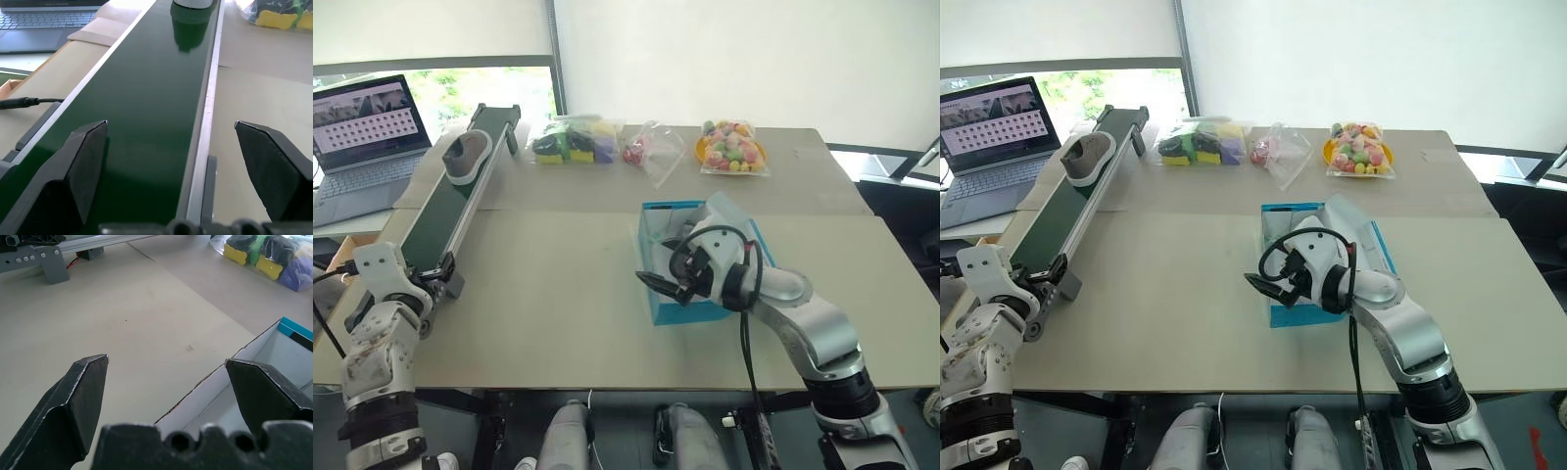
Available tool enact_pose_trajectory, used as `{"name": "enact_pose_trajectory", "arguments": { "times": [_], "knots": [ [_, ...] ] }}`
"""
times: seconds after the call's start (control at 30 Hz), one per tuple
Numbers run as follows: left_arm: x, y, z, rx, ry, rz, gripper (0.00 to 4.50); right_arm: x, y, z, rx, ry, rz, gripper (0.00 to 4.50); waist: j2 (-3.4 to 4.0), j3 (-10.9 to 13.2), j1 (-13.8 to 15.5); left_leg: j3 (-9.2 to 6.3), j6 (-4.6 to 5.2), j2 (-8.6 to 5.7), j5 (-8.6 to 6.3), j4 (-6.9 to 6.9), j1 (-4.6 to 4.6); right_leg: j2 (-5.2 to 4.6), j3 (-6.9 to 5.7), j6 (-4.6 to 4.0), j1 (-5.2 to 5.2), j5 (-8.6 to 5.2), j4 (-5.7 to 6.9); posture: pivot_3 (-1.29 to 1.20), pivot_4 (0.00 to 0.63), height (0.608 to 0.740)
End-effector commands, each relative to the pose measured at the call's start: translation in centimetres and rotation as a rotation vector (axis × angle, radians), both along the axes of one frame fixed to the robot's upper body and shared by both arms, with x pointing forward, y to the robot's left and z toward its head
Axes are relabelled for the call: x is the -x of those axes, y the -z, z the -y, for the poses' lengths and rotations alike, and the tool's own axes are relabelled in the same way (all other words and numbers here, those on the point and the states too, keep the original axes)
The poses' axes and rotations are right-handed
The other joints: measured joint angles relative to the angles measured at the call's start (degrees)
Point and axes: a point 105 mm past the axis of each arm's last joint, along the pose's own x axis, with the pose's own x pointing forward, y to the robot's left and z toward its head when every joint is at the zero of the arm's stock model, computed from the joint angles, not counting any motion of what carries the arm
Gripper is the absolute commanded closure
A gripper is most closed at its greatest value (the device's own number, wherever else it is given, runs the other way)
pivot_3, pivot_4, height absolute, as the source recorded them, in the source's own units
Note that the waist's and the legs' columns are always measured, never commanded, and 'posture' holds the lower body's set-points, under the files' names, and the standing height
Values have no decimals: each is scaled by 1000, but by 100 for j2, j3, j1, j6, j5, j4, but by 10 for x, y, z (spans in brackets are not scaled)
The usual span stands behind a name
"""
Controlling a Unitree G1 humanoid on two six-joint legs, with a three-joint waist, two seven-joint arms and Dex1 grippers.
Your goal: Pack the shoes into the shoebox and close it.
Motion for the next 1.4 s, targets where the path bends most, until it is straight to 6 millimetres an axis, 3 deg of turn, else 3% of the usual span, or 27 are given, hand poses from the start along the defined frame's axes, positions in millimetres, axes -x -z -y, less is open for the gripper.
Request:
{"name": "enact_pose_trajectory", "arguments": {
  "times": [0.03, 0.47, 0.97, 1.17, 1.2, 1.33, 1.4],
  "knots": [
    [1, -7, -10, -14, -28, 11, 45, 10, -17, -4, -21, -62, 47, 0, 0, 0, 0, 0, 0, 0, 0, 0, 0, 0, 0, 0, 0, 0, 0, 0, 150, 681],
    [2, -2, -16, 15, -49, -3, 45, 24, -18, -7, -32, -157, 33, 0, 0, 0, 2, -3, 0, 1, 0, 0, 4, -1, 0, 0, 1, 0, 3, 0, 150, 681],
    [5, -3, -24, 20, -74, -9, 45, 25, -22, -10, -49, -168, 39, 0, -1, 0, 10, -3, 0, 0, 0, 1, 4, -1, -1, -1, 2, 0, 4, 0, 150, 681],
    [0, -2, -14, 55, -30, -22, 45, 24, -29, -11, -60, -168, 56, 0, 0, -1, 26, -4, 0, 0, 0, 0, 7, -2, -1, -1, 3, 0, 7, 0, 150, 681],
    [-2, -4, -10, 65, -15, -14, 573, 23, -31, -11, -63, -168, 61, 0, 0, -1, 30, -4, -1, 0, 0, 0, 7, -2, -1, -1, 3, 0, 7, 0, 150, 681],
    [-11, -14, 4, 157, 10, 35, 1809, 22, -40, -11, -73, -168, 85, 0, -1, -1, 103, -7, -1, -2, 0, 1, 7, -4, -2, -1, 6, 0, 7, 0, 150, 681],
    [-15, -20, 6, 185, 10, 62, 2031, 20, -46, -11, -87, -162, 96, 0, -1, -1, 153, -9, -1, -4, 0, 2, 6, -4, -2, -1, 6, 0, 7, 0, 150, 681]
  ]
}}
